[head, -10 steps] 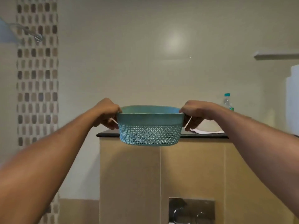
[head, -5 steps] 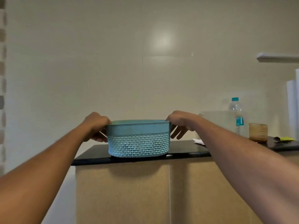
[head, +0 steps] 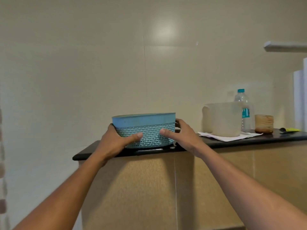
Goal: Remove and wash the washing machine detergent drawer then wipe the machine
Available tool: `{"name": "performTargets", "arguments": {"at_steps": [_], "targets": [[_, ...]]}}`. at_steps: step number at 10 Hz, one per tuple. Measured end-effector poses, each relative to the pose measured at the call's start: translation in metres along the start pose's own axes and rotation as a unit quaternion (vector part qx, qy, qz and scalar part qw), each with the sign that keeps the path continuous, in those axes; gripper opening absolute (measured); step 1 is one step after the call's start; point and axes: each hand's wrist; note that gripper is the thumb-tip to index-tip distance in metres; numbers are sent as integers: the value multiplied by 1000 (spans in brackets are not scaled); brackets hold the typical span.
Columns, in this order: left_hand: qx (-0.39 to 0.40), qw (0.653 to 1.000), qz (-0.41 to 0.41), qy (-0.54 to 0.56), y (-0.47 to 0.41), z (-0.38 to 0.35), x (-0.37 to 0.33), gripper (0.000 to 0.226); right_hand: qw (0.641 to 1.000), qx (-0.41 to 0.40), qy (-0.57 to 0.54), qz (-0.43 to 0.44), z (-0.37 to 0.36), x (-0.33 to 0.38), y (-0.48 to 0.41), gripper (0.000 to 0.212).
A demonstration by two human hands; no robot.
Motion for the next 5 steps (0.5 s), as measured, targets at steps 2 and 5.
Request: {"name": "performTargets", "arguments": {"at_steps": [2,5], "targets": [[-10,999,9,-44,1,-1,5,119,998,4,64,7,-5,0,-5,69],[-24,991,25,-126,8,-11,-6,92,975,-68,209,32,-12,-6,3,62]]}}
Point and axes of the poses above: each hand's wrist, its own y-axis away from the middle knuckle, its own z-axis out of the back of the hand, x = y × z, and after that the axes turned 15 degrees about -z, right-handed
